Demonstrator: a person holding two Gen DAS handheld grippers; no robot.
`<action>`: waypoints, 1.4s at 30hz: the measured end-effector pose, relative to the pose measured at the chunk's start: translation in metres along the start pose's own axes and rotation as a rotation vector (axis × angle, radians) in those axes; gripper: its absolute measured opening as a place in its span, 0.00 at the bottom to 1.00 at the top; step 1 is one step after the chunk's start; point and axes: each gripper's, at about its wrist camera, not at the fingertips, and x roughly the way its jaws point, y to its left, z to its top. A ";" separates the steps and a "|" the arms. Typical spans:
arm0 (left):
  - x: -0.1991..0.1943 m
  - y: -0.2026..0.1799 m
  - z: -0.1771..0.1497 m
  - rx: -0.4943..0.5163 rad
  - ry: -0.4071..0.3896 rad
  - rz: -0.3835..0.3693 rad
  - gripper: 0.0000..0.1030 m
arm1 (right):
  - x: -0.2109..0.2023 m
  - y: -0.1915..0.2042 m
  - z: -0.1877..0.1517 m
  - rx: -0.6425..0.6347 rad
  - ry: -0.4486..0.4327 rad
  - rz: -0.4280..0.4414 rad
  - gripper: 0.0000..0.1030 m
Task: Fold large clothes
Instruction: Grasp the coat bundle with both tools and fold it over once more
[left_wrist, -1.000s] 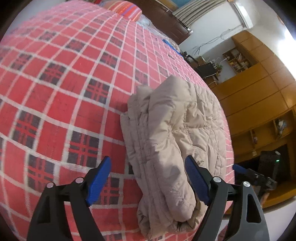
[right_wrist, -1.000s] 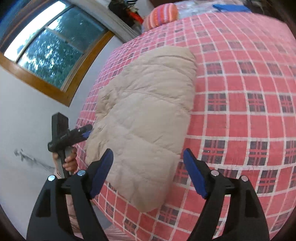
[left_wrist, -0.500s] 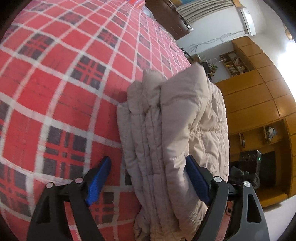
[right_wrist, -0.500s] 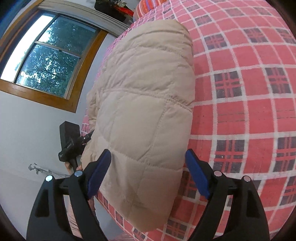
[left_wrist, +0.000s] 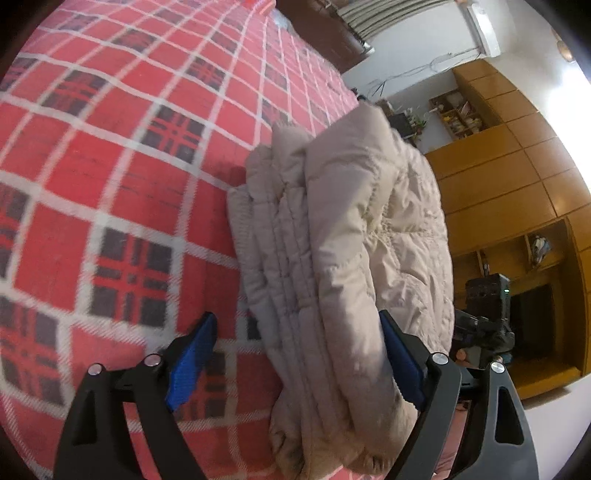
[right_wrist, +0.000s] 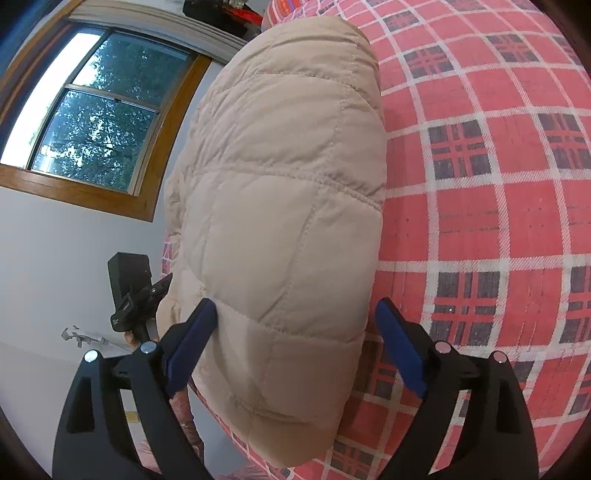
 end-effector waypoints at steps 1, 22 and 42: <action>0.000 0.001 0.000 0.007 0.002 0.005 0.89 | 0.001 0.000 0.000 -0.003 0.001 0.003 0.86; 0.045 -0.031 -0.003 0.032 0.084 -0.127 0.45 | 0.025 0.010 -0.007 -0.041 0.007 0.052 0.56; 0.104 -0.180 -0.011 0.266 0.029 -0.194 0.36 | -0.131 -0.021 -0.026 -0.118 -0.204 -0.044 0.45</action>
